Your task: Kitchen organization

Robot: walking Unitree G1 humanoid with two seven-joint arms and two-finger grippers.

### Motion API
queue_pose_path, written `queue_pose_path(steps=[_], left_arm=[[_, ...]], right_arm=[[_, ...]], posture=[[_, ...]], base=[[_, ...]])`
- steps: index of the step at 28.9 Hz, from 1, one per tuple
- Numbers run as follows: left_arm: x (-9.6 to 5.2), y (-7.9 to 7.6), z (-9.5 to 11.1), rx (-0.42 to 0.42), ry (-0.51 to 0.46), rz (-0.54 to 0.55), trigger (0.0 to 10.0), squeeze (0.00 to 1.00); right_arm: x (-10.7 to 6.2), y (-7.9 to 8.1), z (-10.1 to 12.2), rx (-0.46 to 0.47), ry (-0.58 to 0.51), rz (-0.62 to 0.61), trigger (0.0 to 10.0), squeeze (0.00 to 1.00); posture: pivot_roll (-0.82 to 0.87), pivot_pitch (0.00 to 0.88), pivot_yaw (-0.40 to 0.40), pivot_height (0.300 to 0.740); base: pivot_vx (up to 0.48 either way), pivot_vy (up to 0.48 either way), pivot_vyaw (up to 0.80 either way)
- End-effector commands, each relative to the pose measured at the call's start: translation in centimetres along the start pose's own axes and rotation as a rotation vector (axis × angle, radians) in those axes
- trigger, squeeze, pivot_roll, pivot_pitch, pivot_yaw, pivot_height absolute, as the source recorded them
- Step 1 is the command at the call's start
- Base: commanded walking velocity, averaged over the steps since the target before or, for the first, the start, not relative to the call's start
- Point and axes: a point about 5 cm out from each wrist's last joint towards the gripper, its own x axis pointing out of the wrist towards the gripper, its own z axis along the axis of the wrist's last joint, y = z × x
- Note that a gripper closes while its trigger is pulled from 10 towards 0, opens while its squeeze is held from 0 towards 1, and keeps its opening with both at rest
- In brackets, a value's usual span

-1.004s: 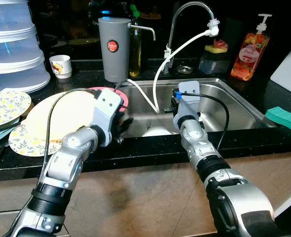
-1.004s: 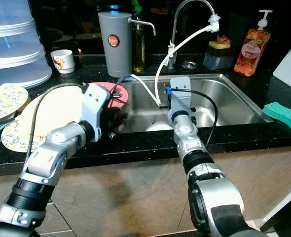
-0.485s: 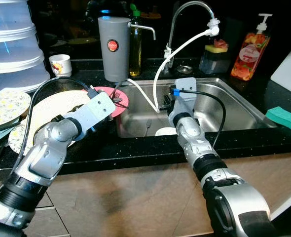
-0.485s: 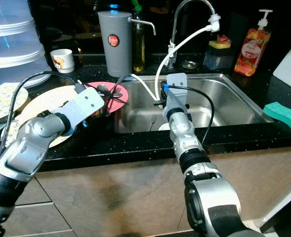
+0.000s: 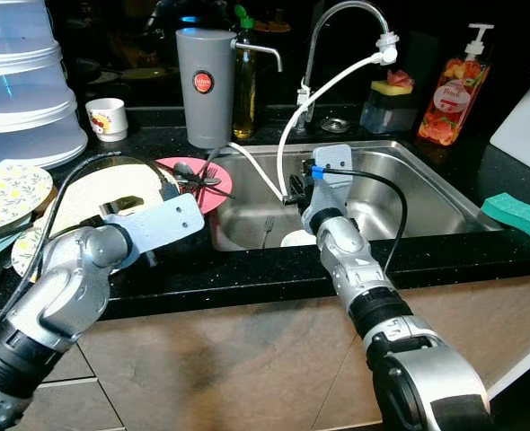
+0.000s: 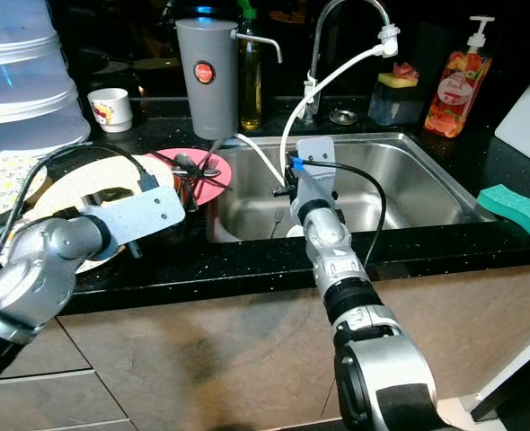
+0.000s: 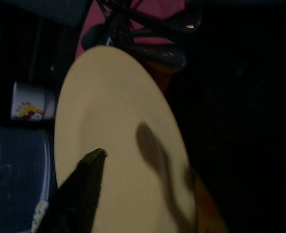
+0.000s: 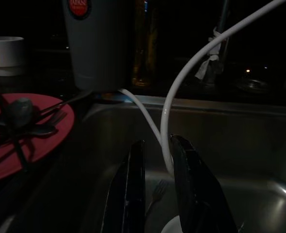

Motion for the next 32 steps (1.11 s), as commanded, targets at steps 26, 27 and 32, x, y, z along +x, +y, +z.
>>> queue_pose_path(steps=[26,27,32], left_arm=[[-0.2,1.8,0.8,-0.098,-0.046,0.128,0.0,0.0],[-0.3,2.1,1.1,-0.106,-0.065,0.155,0.0,0.0],[-2.5,6.8,4.5,-0.17,-0.352,0.479,0.0,0.0]], right_arm=[[-0.3,-0.6,-0.3,0.051,0.035,-0.034,10.0,0.0],[-0.3,-0.6,-0.3,0.052,0.035,-0.035,10.0,0.0],[-0.2,-0.8,0.1,0.075,0.018,-0.046,10.0,0.0]], posture=[[0.08,0.03,-0.023,0.74],[0.08,0.03,-0.023,0.74],[0.08,0.034,-0.023,0.74]], base=[[0.0,0.0,0.0],[0.0,0.0,0.0],[0.0,0.0,0.0]])
